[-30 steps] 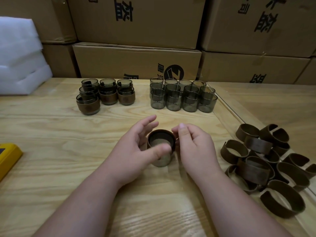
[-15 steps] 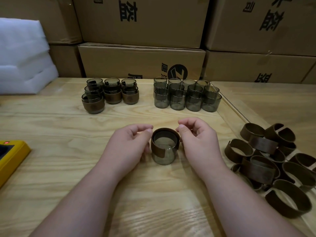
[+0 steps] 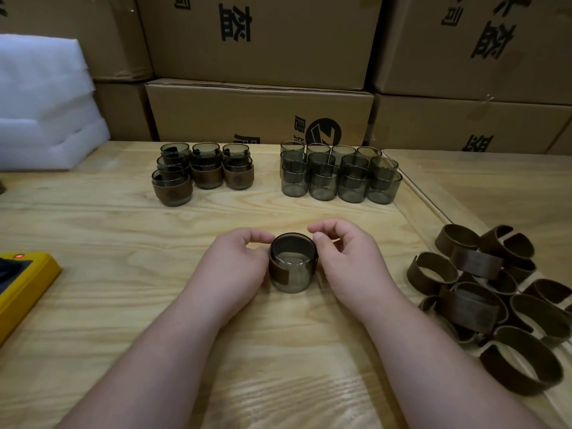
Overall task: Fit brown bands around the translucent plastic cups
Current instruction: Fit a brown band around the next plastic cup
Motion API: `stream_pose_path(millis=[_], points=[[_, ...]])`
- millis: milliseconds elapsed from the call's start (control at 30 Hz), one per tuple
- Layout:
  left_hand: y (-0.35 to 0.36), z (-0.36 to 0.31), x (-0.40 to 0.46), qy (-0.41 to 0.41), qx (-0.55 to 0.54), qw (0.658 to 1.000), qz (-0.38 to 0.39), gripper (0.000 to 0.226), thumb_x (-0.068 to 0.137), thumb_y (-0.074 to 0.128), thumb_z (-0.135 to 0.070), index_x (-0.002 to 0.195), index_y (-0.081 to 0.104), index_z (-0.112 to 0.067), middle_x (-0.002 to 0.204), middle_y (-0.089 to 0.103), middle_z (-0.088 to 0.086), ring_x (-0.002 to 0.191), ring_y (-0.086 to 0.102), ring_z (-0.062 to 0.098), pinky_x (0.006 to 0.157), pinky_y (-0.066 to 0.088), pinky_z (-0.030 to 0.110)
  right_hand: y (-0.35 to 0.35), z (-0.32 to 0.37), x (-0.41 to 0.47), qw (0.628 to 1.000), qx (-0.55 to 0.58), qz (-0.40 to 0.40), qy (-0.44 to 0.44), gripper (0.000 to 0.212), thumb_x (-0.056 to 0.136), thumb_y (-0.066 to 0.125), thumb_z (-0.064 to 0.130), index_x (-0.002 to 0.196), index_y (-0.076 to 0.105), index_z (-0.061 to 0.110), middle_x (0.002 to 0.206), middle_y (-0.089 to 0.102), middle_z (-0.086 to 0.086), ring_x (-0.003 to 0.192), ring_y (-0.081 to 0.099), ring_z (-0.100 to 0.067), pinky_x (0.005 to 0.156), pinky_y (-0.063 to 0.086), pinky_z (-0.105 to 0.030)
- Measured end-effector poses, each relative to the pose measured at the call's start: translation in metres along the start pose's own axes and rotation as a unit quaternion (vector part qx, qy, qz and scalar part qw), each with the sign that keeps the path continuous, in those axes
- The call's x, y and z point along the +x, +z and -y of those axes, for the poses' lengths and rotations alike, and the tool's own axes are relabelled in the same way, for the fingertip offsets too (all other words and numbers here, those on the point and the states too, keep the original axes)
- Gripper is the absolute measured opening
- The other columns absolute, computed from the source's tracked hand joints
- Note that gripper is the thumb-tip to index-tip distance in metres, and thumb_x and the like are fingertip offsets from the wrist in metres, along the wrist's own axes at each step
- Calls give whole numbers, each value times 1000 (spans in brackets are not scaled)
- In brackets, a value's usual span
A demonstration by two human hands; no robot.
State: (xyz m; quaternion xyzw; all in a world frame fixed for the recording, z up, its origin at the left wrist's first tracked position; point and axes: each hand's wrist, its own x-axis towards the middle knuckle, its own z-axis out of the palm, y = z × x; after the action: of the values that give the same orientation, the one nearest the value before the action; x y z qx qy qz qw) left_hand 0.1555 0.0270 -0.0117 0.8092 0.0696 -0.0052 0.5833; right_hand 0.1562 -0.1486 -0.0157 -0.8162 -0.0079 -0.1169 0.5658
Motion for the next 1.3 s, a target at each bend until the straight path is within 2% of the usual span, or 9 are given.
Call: stream_pose_path(millis=[133,267,333,433,500,667,1067,1200,1300], points=[[-2,2,-2,6,-18,1000,6,18,100,54,-21,102,69,-31,51,60,-5,36,46,14,37,34,20,0,1,-2,999,-20,-28,7,12,100,61,25,94,68,33,79,70,15,67,61,-1,64,46,-20],[-10,-3,-6,-14,-32,998,57,22,97,48,-24,102,69,-29,57,66,3,36,51,18,33,32,19,-4,5,-6,998,-17,-47,38,14,97,58,26,91,68,33,68,67,19,57,61,-2,59,45,-24],[-14,-7,-9,-35,-1,993,117,27,88,48,-37,104,68,-30,63,72,7,40,56,20,34,32,18,-9,7,-8,997,-36,-34,62,14,94,58,26,91,68,35,77,70,17,64,67,-5,59,48,-25],[-14,-9,-10,-51,26,986,154,32,88,47,-41,109,68,-30,76,78,7,47,64,21,37,31,17,-10,13,-12,993,-2,31,115,18,97,52,22,96,69,30,66,74,1,56,71,-17,45,50,-26],[-14,-10,-10,-62,26,986,154,30,99,43,-34,112,69,-26,80,79,6,53,68,21,37,31,18,-9,17,-13,984,61,64,156,22,100,49,16,100,70,22,65,74,-11,54,71,-22,44,54,-28],[-13,-13,-12,-82,-7,984,156,31,102,42,-29,113,69,-16,81,79,9,58,72,21,37,33,16,-12,18,-8,968,138,81,195,17,100,54,10,103,70,10,96,74,-21,59,74,-26,48,58,-28],[-8,-14,-12,-97,-20,989,111,32,104,47,-33,98,69,-10,78,79,7,59,74,18,37,35,16,-10,16,-4,966,144,69,205,15,99,57,12,95,70,5,80,76,-15,60,74,-24,49,59,-29],[-4,-12,-16,-58,-64,995,57,32,103,53,-38,92,73,-14,73,76,4,59,74,22,35,34,19,-7,13,-7,970,168,29,171,19,97,62,25,91,69,8,79,77,-5,59,73,-24,53,60,-33],[-1,-9,-20,27,-81,996,32,18,101,58,-37,100,76,-36,80,76,-3,70,77,24,36,40,24,-4,11,-12,979,176,9,101,34,82,72,55,81,68,21,80,75,-4,65,73,-19,59,61,-36]])
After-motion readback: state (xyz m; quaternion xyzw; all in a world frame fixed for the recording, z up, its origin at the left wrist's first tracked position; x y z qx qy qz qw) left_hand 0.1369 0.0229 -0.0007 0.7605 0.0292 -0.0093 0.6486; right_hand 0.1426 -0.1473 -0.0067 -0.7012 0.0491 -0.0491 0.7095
